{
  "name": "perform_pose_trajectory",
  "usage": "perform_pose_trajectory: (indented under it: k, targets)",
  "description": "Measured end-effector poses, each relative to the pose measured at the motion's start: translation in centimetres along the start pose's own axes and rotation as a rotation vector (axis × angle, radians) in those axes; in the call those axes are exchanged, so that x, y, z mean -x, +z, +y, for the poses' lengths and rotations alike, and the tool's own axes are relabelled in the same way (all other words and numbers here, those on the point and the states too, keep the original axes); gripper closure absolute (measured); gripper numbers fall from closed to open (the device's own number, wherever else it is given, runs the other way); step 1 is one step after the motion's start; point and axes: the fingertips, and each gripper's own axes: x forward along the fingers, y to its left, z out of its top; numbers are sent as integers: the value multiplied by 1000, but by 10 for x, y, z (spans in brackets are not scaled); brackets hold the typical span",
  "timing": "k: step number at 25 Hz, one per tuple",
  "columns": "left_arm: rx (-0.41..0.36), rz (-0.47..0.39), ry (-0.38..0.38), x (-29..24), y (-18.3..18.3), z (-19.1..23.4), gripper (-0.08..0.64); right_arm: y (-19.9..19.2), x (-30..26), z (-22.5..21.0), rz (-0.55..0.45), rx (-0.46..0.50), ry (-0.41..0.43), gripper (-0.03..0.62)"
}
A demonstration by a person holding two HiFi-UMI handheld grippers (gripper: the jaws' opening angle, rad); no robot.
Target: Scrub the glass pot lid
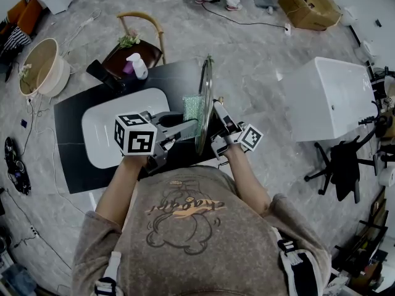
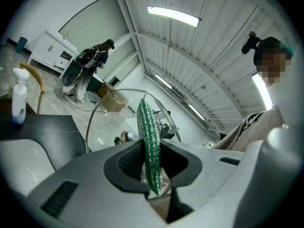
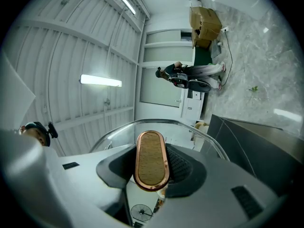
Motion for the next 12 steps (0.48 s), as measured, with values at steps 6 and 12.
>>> perform_pose_trajectory:
  k: [6, 12]
  targets:
    - [30, -34, 12, -3, 18, 15, 476, -7, -2, 3, 38, -2, 8, 410]
    - [63, -58, 43, -5, 26, 34, 476, -18, -1, 12, 84, -1, 26, 410]
